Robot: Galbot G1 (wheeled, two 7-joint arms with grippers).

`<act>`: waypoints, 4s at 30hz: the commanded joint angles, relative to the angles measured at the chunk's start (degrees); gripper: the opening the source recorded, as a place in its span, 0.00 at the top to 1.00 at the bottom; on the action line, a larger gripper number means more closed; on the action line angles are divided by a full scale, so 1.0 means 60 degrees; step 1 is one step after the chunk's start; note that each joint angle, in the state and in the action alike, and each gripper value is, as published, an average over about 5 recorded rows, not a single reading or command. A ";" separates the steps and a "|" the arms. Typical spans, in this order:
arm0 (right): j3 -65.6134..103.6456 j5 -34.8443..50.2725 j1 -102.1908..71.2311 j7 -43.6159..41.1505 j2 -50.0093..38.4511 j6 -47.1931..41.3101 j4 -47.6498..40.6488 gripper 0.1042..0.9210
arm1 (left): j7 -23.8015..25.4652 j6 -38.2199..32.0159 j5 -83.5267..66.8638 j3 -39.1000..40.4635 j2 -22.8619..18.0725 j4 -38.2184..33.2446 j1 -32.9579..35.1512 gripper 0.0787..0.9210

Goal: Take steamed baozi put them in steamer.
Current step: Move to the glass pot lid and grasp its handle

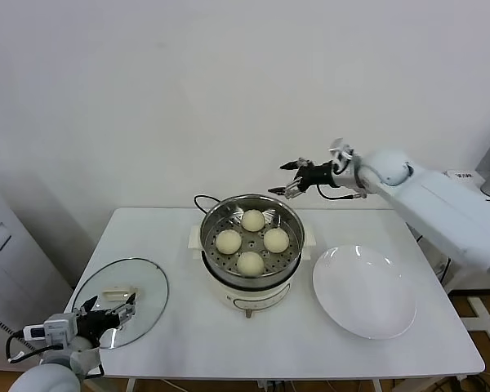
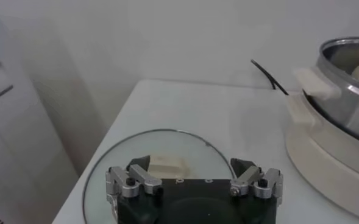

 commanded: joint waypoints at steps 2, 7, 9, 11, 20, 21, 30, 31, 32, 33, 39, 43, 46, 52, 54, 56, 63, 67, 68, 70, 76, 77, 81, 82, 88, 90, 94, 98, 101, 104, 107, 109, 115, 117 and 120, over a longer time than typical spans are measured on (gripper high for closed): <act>0.6186 -0.0824 -0.5657 0.3053 -0.0600 0.1677 0.1635 0.12 | 0.0386 -0.0135 0.0010 -0.0209 0.0216 -0.0033 0.0066 0.12; 0.7932 -0.2039 -0.7960 0.4481 0.0079 0.2026 0.2599 0.12 | 0.0744 -0.0347 0.0693 -0.0344 0.0439 0.0134 0.0218 0.12; 0.8567 -0.2371 -0.8764 0.4468 0.0396 0.2143 0.2853 0.12 | 0.0977 -0.0468 0.1283 -0.0318 0.0494 0.0258 0.0220 0.12; 0.9254 -0.2571 -0.9522 0.4262 0.0777 0.2296 0.2963 0.12 | 0.1209 -0.0599 0.1853 -0.0267 0.0524 0.0358 0.0200 0.12; 1.1552 -0.3147 -1.1110 0.3959 0.2483 0.2604 0.2982 0.12 | 0.2000 -0.1295 0.4072 -0.0222 0.0550 0.0628 0.0477 0.12; 1.1652 -0.3251 -1.1224 0.3880 0.2578 0.2590 0.2968 0.12 | 0.2095 -0.1383 0.4252 -0.0226 0.0561 0.0635 0.0563 0.12; 1.2169 -0.3775 -1.1892 0.3242 0.3087 0.2542 0.2817 0.12 | 0.2846 -0.2970 0.8960 -0.0259 0.0494 0.1172 0.1629 0.12; 1.2202 -0.3826 -1.1922 0.3217 0.3133 0.2562 0.2769 0.12 | 0.2903 -0.3290 0.9656 -0.0262 0.0454 0.1315 0.1725 0.12; 1.2219 -0.3867 -1.1935 0.3200 0.3165 0.2579 0.2716 0.12 | 0.2942 -0.3611 1.0356 -0.0261 0.0405 0.1461 0.1792 0.12; 1.2231 -0.3913 -1.1944 0.3177 0.3202 0.2593 0.2655 0.12 | 0.2953 -0.3933 1.1043 -0.0261 0.0329 0.1643 0.1811 0.12; 1.2236 -0.4173 -1.1962 0.3104 0.3394 0.2605 0.2330 0.12 | 0.2796 -0.5435 1.4334 -0.0299 -0.0106 0.3002 0.1518 0.12; 1.2254 -0.4245 -1.1967 0.3081 0.3488 0.2623 0.2147 0.12 | 0.2468 -0.6046 1.5934 -0.0320 -0.0326 0.3912 0.1291 0.12; 1.2263 -0.4272 -1.1926 0.3077 0.3530 0.2668 0.1986 0.12 | 0.2169 -0.6332 1.6971 -0.0336 -0.0458 0.4414 0.1123 0.12; 1.2182 -0.4264 -1.1774 0.3032 0.3566 0.2823 0.1653 0.12 | 0.1607 -0.6777 1.8559 -0.0500 -0.0731 0.5131 0.0753 0.12; 1.2093 -0.4291 -1.1680 0.3011 0.3559 0.2862 0.1538 0.12 | 0.1427 -0.6899 1.8958 -0.0617 -0.0840 0.5310 0.0651 0.12; 1.2024 -0.4318 -1.1600 0.2989 0.3556 0.2909 0.1426 0.12 | 0.1322 -0.6963 1.9224 -0.0684 -0.0901 0.5486 0.0519 0.12; 1.2009 -0.4404 -1.1578 0.2924 0.3594 0.3029 0.1266 0.12 | 0.1192 -0.7035 1.9547 -0.0600 -0.0856 0.6046 -0.0145 0.12; 1.2009 -0.4466 -1.1586 0.2915 0.3621 0.3054 0.1204 0.12 | 0.1116 -0.7045 1.9650 -0.0561 -0.0852 0.6197 -0.0472 0.12; 1.2009 -0.4483 -1.1588 0.2911 0.3625 0.3062 0.1189 0.12 | 0.1113 -0.7036 1.9647 -0.0544 -0.0851 0.6222 -0.0545 0.12; 1.2009 -0.4503 -1.1590 0.2900 0.3630 0.3080 0.1157 0.12 | 0.1119 -0.7020 1.9640 -0.0496 -0.0851 0.6295 -0.0694 0.12; 1.1962 -0.4538 -1.1551 0.2878 0.3627 0.3109 0.1079 0.12 | 0.1123 -0.6989 1.9656 -0.0371 -0.0929 0.6577 -0.1070 0.12; 1.1954 -0.4545 -1.1545 0.2875 0.3620 0.3117 0.1062 0.12 | 0.1123 -0.6983 1.9656 -0.0356 -0.0935 0.6600 -0.1115 0.12; 1.1954 -0.4565 -1.1539 0.2869 0.3601 0.3150 0.1009 0.12 | 0.1143 -0.6960 1.9686 -0.0286 -0.0926 0.6711 -0.1320 0.12; 1.1952 -0.4570 -1.1538 0.2866 0.3599 0.3155 0.1001 0.12 | 0.1151 -0.6959 1.9700 -0.0271 -0.0924 0.6759 -0.1378 0.12; 1.1935 -0.4690 -1.1519 0.2816 0.3623 0.3216 0.0947 0.12 | 0.1158 -0.6960 1.9753 -0.0147 -0.0974 0.7055 -0.1639 0.12; 1.1930 -0.4736 -1.1520 0.2799 0.3631 0.3236 0.0934 0.12 | 0.1159 -0.6956 1.9775 -0.0098 -0.0997 0.7130 -0.1728 0.12; 1.1941 -0.4781 -1.1544 0.2772 0.3628 0.3271 0.0909 0.12 | 0.1162 -0.6956 1.9817 0.0002 -0.1033 0.7314 -0.1940 0.12; 1.1978 -0.4791 -1.1590 0.2756 0.3611 0.3304 0.0889 0.12 | 0.1156 -0.6954 1.9828 0.0088 -0.1066 0.7486 -0.2146 0.12; 1.2003 -0.4794 -1.1634 0.2747 0.3607 0.3325 0.0887 0.12 | 0.1153 -0.6944 1.9818 0.0132 -0.1090 0.7616 -0.2273 0.12; 1.2016 -0.4809 -1.1672 0.2736 0.3614 0.3352 0.0900 0.12 | 0.1123 -0.6916 1.9771 0.0141 -0.1117 0.7689 -0.2347 0.12; 1.2018 -0.4844 -1.1689 0.2728 0.3630 0.3379 0.0896 0.12 | 0.1104 -0.6905 1.9679 0.0147 -0.1133 0.7703 -0.2365 0.12; 1.2017 -0.4871 -1.1689 0.2726 0.3647 0.3390 0.0886 0.12 | 0.1107 -0.6905 1.9607 0.0160 -0.1142 0.7703 -0.2356 0.15; 1.2024 -0.4921 -1.1679 0.2727 0.3652 0.3392 0.0889 0.12 | 0.1120 -0.7006 1.9345 0.0150 -0.1142 0.7561 -0.2230 0.34; 1.2030 -0.4929 -1.1670 0.2731 0.3639 0.3390 0.0890 0.12 | 0.1114 -0.7058 1.9206 0.0116 -0.1128 0.7465 -0.2176 0.40; 1.2042 -0.4935 -1.1647 0.2744 0.3631 0.3382 0.0892 0.12 | 0.1097 -0.7124 1.9001 0.0036 -0.1081 0.7273 -0.2107 0.50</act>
